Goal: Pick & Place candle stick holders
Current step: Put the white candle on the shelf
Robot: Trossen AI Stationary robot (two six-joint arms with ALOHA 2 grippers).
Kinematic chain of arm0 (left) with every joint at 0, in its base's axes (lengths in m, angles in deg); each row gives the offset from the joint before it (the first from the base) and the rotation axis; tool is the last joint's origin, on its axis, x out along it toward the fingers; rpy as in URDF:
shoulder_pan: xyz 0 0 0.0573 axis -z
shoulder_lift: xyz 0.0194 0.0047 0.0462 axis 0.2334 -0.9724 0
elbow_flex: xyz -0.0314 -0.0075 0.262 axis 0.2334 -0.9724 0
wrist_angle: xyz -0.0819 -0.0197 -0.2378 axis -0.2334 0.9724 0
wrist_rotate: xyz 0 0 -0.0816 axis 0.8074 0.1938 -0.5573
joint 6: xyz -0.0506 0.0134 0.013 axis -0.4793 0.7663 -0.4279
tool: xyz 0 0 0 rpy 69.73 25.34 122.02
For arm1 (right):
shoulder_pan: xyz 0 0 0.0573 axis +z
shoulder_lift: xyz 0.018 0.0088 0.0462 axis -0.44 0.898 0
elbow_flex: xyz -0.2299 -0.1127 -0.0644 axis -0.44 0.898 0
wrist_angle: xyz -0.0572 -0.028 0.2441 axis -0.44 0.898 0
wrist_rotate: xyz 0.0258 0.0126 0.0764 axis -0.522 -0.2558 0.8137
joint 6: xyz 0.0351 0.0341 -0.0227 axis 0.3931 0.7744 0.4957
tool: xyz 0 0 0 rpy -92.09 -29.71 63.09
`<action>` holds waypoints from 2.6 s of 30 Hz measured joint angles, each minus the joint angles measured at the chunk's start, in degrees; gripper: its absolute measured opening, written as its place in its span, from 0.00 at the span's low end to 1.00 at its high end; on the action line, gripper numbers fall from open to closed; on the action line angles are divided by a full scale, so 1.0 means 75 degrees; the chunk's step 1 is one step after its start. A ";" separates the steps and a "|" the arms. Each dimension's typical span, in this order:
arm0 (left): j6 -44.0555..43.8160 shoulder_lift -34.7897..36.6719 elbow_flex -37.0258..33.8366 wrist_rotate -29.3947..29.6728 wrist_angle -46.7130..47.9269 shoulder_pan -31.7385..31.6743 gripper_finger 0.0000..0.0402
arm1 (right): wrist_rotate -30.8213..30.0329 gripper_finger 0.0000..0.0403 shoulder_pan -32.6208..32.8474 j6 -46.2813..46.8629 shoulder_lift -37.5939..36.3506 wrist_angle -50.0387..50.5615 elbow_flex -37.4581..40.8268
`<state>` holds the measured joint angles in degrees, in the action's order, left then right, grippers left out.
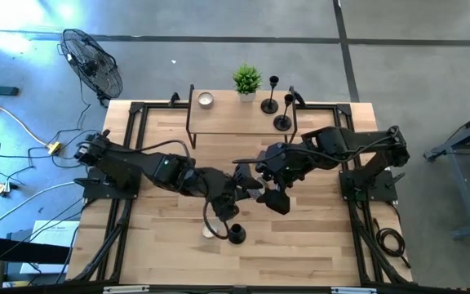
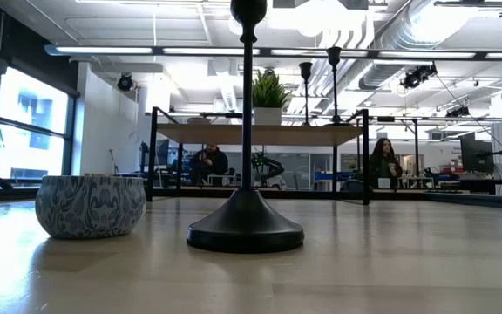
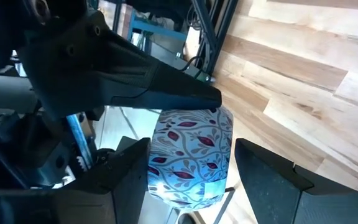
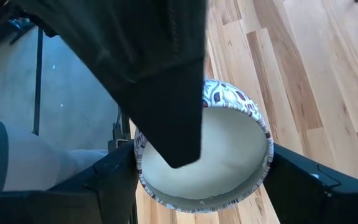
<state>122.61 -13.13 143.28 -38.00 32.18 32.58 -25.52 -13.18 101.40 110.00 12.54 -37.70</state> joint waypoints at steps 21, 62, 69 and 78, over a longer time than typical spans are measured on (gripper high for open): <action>0.0347 0.0000 0.0000 -0.0074 0.0002 -0.0095 0.40 | -0.0026 0.70 -0.0023 -0.0035 0.0000 0.0015 0.0000; -0.1822 0.0020 0.0000 0.5047 -0.0108 0.0307 0.40 | -0.3379 0.95 0.0470 0.0347 -0.1683 0.0484 -0.0003; -0.3288 0.0182 -0.0009 0.6311 0.0879 -0.0008 0.40 | -0.3387 0.96 0.0554 0.0160 -0.1649 0.0484 -0.0003; -0.6349 0.0773 -0.0003 0.6110 0.3233 -0.0915 0.40 | -0.3754 0.96 0.1111 0.0083 -0.1649 0.0480 -0.0003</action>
<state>74.99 -7.33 143.26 7.82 56.43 25.72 -53.67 -4.84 102.02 97.63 16.14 -37.72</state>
